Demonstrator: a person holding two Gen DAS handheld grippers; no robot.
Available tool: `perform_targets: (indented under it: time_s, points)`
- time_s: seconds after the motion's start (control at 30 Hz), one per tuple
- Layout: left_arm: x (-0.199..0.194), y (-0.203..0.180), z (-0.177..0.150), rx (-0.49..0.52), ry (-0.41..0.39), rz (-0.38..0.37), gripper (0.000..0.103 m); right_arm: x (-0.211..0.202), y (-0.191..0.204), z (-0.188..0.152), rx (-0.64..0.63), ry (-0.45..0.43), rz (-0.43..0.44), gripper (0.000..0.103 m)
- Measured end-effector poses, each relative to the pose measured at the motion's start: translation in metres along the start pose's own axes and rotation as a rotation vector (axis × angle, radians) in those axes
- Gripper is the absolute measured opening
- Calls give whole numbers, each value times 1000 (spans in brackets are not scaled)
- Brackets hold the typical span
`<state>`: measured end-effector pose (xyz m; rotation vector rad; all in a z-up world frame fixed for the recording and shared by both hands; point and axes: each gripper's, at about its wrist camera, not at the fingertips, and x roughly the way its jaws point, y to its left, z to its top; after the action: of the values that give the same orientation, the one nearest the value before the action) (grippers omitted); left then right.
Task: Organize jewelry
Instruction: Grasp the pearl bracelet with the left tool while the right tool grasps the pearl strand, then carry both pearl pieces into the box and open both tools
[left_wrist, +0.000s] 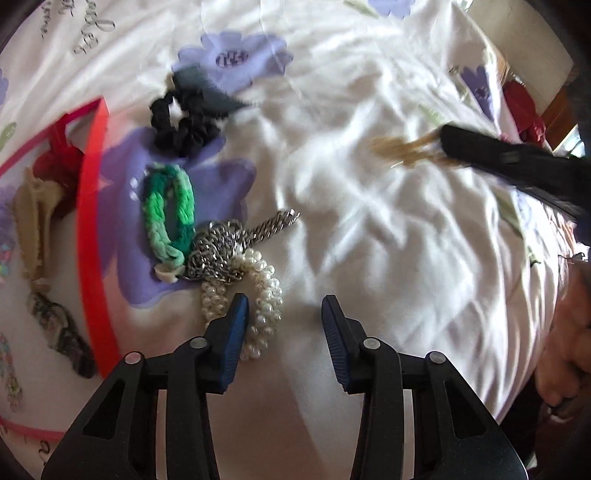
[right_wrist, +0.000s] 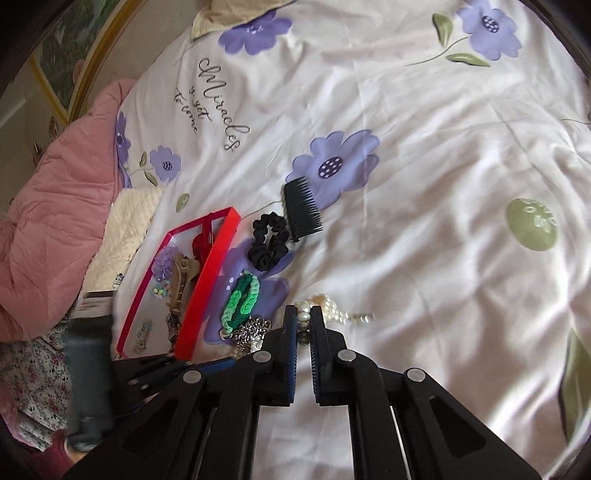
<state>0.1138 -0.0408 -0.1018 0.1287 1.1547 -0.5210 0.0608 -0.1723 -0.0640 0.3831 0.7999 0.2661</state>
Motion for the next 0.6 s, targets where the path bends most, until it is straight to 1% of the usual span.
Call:
perform_targets:
  time_s: [0.03, 0.07, 0.1, 0.23, 0.47, 0.6]
  points:
    - [5, 1, 0, -7, 7, -8, 27, -1, -1, 0, 3, -4, 4, 6]
    - [5, 1, 0, -7, 6, -8, 15, -4, -3, -2, 9, -8, 6, 6]
    - [2, 0, -2, -3, -1, -2, 11, -4, -4, -2, 14, -11, 7, 6]
    - [-21, -2, -6, -9, -53, -29, 10, -7, -9, -5, 42, -18, 32, 6]
    - [-94, -1, -12, -47, -181, -150, 10, -17, 5, -5, 18, -44, 49, 6]
    - [-118, 4, -8, -66, -234, -189, 10, -17, 14, -6, 4, -45, 56, 6]
